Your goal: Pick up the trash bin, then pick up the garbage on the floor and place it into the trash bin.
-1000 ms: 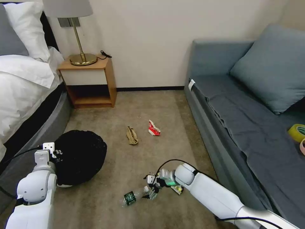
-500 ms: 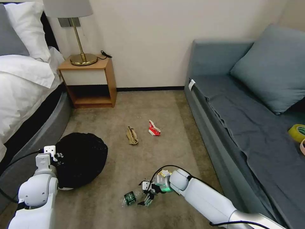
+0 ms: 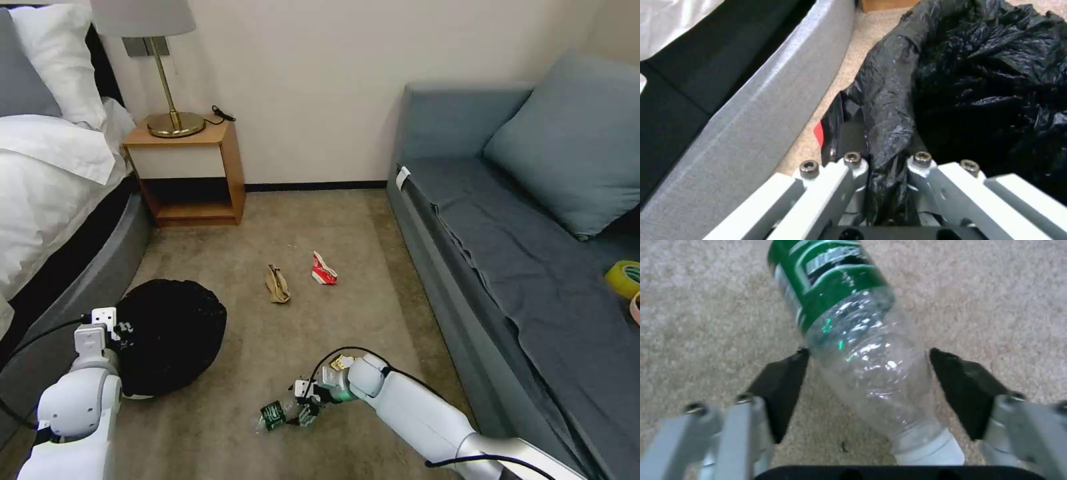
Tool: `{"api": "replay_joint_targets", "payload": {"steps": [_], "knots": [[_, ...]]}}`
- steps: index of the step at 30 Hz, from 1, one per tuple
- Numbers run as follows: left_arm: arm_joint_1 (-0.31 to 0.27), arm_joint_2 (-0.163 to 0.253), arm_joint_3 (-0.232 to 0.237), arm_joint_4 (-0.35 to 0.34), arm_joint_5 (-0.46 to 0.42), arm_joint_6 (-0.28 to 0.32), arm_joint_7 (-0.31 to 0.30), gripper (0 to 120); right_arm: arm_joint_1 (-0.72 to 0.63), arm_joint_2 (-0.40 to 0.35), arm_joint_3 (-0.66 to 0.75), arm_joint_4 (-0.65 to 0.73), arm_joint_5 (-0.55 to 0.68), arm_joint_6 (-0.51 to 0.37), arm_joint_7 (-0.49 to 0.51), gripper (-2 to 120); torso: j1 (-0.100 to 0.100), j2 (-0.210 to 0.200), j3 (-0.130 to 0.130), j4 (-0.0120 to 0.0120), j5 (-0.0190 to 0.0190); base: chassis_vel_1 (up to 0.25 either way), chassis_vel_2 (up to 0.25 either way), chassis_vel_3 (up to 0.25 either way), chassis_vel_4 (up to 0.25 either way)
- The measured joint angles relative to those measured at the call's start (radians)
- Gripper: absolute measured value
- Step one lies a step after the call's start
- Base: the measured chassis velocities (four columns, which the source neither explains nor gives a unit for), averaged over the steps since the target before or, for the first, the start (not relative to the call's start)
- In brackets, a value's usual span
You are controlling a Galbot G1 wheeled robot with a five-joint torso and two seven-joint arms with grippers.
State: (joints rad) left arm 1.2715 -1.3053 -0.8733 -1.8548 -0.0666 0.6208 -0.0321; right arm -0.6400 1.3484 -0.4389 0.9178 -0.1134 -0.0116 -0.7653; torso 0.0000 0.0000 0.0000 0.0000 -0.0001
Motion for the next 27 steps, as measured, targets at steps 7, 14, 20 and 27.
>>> {"api": "replay_joint_targets", "payload": {"steps": [7, 14, 20, 27], "knots": [[-0.005, -0.004, 0.007, 0.006, 0.000, -0.001, -0.001, 4, 0.007, 0.002, 0.005, -0.010, 0.001, 0.011, -0.002, 42, 0.000, 0.000, 0.000, 0.0000, 0.0001, 0.000, 0.000, 0.000, 0.000], [-0.005, -0.003, 0.007, 0.007, 0.000, -0.001, -0.001, 4, 0.013, -0.002, 0.016, -0.011, 0.001, 0.025, -0.006, 23, 0.000, 0.000, 0.000, 0.0000, 0.0001, 0.000, 0.000, 0.000, 0.000], [0.002, -0.004, 0.007, 0.004, 0.001, -0.004, -0.001, 4, 0.017, -0.014, 0.047, -0.006, -0.004, 0.036, -0.009, 14, 0.000, 0.000, 0.000, 0.0000, 0.0001, 0.000, 0.000, 0.000, 0.000], [0.018, -0.005, 0.007, -0.013, 0.001, -0.006, 0.000, 4, 0.017, -0.035, 0.105, 0.018, 0.016, 0.047, -0.012, 14, 0.000, 0.000, 0.000, 0.0000, 0.0001, 0.000, 0.000, 0.000, 0.000]]}}
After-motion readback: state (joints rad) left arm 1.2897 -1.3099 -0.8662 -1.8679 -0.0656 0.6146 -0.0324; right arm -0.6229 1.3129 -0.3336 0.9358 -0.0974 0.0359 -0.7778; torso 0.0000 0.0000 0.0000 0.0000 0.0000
